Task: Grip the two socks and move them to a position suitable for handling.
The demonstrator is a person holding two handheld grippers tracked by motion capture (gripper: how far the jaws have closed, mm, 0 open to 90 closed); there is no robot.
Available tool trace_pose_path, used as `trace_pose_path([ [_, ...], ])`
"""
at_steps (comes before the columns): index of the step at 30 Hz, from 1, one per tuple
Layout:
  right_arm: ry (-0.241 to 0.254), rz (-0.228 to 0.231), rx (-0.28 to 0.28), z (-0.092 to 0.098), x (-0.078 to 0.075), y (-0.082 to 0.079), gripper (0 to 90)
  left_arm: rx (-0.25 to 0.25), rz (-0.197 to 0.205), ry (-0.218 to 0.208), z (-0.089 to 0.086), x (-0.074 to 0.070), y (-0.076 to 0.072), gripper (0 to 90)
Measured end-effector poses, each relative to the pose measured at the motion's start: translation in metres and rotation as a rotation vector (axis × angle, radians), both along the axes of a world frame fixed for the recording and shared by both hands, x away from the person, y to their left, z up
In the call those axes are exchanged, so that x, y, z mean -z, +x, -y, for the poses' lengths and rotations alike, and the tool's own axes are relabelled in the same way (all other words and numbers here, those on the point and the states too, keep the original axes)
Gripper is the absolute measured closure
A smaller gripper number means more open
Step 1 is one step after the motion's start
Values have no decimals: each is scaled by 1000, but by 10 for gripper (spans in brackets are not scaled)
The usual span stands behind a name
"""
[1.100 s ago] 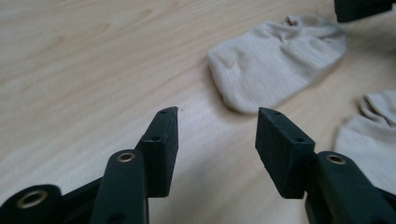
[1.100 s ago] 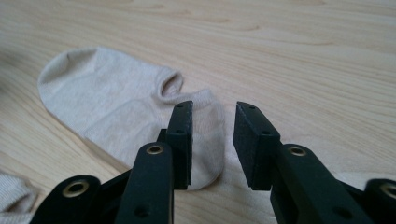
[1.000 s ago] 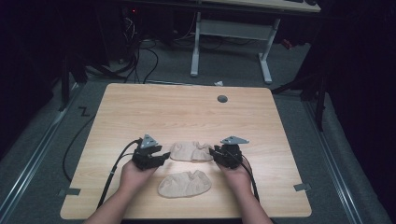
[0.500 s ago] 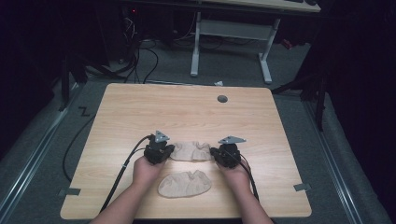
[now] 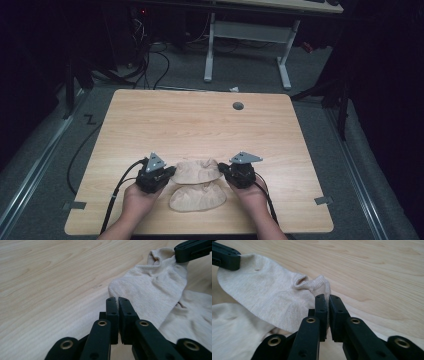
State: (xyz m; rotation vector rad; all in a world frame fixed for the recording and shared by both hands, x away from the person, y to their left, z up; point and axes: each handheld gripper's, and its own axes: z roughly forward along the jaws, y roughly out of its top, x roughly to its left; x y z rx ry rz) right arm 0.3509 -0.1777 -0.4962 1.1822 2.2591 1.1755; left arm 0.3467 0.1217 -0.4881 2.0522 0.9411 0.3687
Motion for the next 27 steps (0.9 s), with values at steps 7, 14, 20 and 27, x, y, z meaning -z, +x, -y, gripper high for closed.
trace_pose_path([
  [7,-21,35,-59,1,-11,-32,859,69,7,-41,-5,-9,-36,875],
  [14,-29,15,-62,11,-4,-53,859,128,-33,-22,-2,-1,-49,875],
  [20,-56,-15,-94,8,7,-64,858,141,-51,8,0,5,-54,874],
  [27,-63,-7,-105,3,9,-63,857,146,-54,41,3,11,-54,872],
])
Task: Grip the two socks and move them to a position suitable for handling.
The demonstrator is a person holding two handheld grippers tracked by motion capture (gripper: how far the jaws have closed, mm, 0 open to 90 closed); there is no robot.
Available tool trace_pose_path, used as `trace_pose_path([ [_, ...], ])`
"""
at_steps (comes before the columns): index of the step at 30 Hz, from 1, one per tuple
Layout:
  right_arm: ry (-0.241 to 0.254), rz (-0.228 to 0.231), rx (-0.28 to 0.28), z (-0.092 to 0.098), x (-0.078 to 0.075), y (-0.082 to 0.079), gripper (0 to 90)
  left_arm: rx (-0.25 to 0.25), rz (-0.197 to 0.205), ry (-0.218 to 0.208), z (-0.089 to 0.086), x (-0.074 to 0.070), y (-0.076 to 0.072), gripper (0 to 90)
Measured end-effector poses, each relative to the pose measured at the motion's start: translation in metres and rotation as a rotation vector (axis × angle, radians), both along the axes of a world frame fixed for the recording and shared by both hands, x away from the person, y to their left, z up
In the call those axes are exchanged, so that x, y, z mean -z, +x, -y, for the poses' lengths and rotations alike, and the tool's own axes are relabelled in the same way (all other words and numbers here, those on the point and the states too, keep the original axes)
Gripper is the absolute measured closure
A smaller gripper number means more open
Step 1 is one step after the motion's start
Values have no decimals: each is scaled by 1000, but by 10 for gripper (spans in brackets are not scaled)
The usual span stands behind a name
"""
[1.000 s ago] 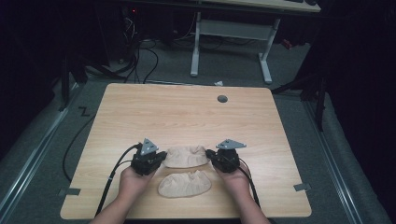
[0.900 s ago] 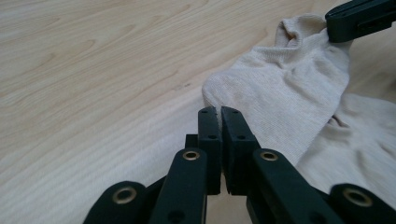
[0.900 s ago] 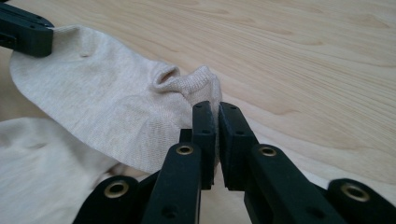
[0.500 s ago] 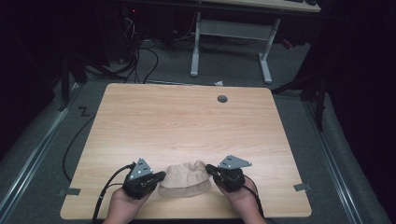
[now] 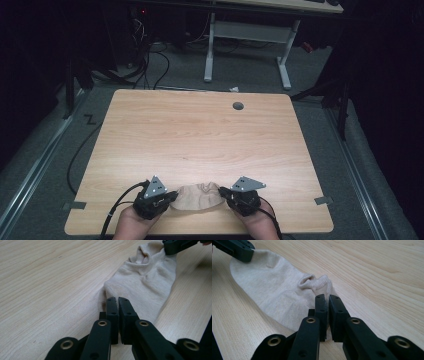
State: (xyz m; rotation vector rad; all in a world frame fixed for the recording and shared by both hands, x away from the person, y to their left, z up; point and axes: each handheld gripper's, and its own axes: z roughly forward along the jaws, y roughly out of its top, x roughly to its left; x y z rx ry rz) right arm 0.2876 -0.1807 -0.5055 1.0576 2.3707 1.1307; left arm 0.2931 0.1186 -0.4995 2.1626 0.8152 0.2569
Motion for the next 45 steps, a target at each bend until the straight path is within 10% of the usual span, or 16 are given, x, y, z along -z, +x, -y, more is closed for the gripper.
trace_pose_path([
  [13,-52,-63,13,-1,8,3,847,14,-9,77,5,8,-1,839],
  [22,-41,-67,29,1,10,6,692,-15,-6,74,3,11,2,661],
  [36,-40,-98,27,1,14,8,693,-10,-21,99,3,18,7,709],
  [42,-38,-96,21,0,15,9,693,-58,-47,34,5,21,9,713],
  [45,-31,-106,22,-1,15,9,692,-26,-25,84,1,21,17,718],
])
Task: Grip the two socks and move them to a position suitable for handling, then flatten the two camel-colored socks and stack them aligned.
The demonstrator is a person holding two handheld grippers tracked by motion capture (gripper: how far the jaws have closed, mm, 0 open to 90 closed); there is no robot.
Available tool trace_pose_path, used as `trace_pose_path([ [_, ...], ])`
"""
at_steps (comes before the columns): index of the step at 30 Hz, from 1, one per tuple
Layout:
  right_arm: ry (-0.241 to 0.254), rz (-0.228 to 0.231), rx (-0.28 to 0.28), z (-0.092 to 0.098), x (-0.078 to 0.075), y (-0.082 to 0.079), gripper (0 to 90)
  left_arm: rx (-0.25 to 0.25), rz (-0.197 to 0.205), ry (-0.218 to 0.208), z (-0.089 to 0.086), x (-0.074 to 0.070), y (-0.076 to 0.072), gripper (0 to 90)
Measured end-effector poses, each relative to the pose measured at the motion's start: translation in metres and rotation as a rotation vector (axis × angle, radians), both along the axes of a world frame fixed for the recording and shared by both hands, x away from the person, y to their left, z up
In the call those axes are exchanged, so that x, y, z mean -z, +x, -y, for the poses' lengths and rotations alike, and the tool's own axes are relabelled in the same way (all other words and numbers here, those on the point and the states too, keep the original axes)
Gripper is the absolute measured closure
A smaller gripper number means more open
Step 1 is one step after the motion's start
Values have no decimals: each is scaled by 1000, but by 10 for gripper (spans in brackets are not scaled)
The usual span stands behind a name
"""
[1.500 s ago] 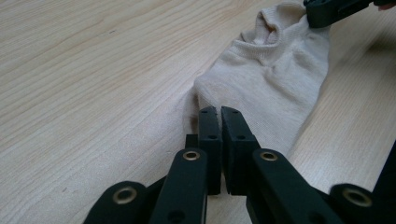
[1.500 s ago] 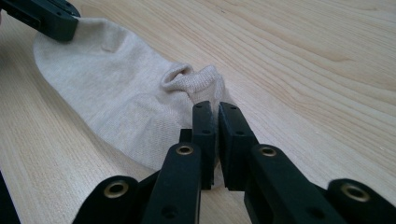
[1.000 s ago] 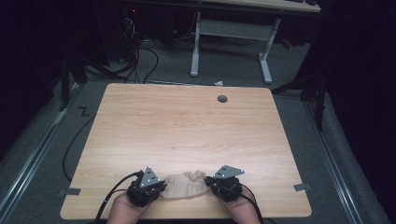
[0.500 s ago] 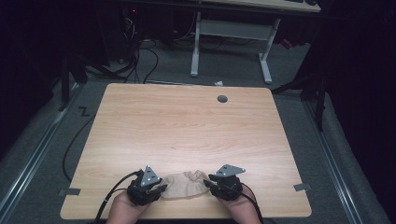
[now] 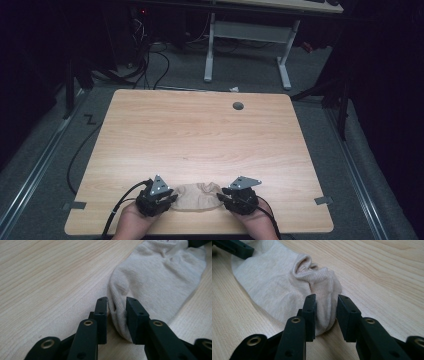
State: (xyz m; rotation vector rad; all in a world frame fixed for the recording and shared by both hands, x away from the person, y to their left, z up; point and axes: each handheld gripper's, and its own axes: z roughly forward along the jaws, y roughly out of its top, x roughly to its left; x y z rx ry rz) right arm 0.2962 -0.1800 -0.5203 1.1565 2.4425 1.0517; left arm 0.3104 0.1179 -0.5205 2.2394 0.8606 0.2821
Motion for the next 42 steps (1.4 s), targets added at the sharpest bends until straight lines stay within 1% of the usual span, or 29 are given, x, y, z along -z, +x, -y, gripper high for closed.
trace_pose_path([
  [6,2,12,1,1,-1,-3,682,-2,6,-6,0,1,7,718],
  [9,36,28,6,5,-5,-5,669,-5,11,-17,-2,-1,6,696],
  [10,53,51,18,7,-8,-5,661,-6,9,-37,-5,-3,5,671],
  [11,53,51,18,7,-8,-5,661,-6,9,-37,-5,-3,5,662],
  [13,72,85,43,13,-12,-4,648,-11,17,-57,-7,-7,4,641],
  [14,72,85,43,13,-12,-4,648,-14,23,-69,-9,-8,4,641],
  [15,75,98,55,15,-13,-3,637,-22,29,-82,-12,-11,4,628],
  [16,87,116,82,21,-14,-2,623,-27,33,-89,-13,-12,4,603],
  [17,87,116,82,21,-14,-2,623,-32,37,-99,-16,-14,5,603],
  [19,90,133,110,26,-14,0,604,-47,53,-117,-22,-17,7,583],
  [20,85,164,132,31,-13,2,579,-69,58,-131,-29,-20,10,563],
  [21,81,175,137,33,-12,3,573,-86,61,-137,-33,-21,13,556],
  [23,78,184,148,36,-10,3,562,-99,66,-143,-36,-23,16,548],
  [24,70,193,158,39,-8,4,556,-112,83,-142,-40,-25,19,534],
  [25,65,196,167,41,-6,5,554,-122,108,-128,-44,-26,21,525],
  [26,44,205,186,49,-3,8,536,-134,151,-76,-52,-26,29,494],
  [28,49,206,214,55,-3,11,532,-147,157,-2,-62,-20,38,458],
  [29,49,206,214,55,-3,11,532,-147,157,-2,-62,-20,38,447],
  [30,64,211,251,62,-2,15,530,-158,150,32,-67,-15,42,445],
  [31,70,212,265,65,-2,18,528,-171,134,54,-73,-11,46,445],
  [32,70,212,265,65,-2,18,528,-191,113,52,-79,-6,50,445],
  [33,67,213,283,69,0,22,526,-213,88,43,-85,-4,53,441],
  [34,67,213,283,69,0,22,526,-237,68,23,-90,-3,56,441],
  [36,65,201,302,73,1,27,520,-260,50,-16,-95,-3,56,439],
  [37,65,201,302,73,1,27,520,-262,52,-19,-96,-3,55,439],
  [38,69,206,305,74,1,28,520,-252,71,5,-94,-5,51,435],
  [39,70,206,306,73,1,28,520,-245,80,12,-94,-6,49,432],
  [41,71,203,307,73,0,28,519,-241,88,8,-93,-8,47,430],
  [42,59,204,299,72,0,29,519,-242,100,0,-93,-10,46,429],
])
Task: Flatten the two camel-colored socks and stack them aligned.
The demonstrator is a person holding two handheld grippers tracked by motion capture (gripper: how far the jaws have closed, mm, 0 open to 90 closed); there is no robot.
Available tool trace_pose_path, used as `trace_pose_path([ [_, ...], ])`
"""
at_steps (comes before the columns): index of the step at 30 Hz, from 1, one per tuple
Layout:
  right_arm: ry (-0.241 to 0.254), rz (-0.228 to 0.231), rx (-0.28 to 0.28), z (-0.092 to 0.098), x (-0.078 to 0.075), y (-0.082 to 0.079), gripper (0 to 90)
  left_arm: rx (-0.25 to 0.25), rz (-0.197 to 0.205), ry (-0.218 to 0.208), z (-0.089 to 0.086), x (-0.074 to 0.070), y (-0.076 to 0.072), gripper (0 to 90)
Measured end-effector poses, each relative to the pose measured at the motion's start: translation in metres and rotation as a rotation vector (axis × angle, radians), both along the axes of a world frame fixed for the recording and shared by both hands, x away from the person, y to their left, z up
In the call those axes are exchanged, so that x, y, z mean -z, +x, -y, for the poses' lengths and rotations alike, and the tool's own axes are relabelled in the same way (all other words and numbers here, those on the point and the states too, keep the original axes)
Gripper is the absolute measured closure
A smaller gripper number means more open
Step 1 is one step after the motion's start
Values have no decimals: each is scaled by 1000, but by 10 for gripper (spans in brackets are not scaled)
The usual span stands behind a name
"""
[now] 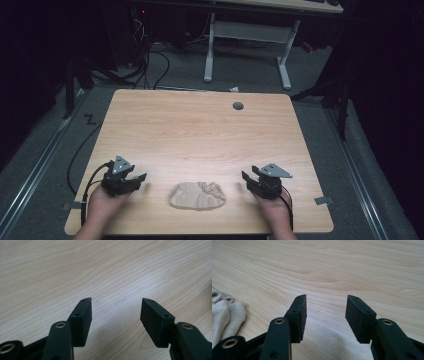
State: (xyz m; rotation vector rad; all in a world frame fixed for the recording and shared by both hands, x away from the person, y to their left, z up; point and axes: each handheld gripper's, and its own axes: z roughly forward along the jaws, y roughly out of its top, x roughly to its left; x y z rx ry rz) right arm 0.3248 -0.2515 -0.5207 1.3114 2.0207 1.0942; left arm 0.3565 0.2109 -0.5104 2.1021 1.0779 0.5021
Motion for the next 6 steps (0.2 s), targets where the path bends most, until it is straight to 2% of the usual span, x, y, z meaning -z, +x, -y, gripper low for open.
trace_pose_path([
  [1,-4,0,0,0,0,0,519,0,16,-11,0,-2,-2,428],
  [6,-4,-5,9,-2,0,0,519,2,6,-4,-1,-1,-3,427],
])
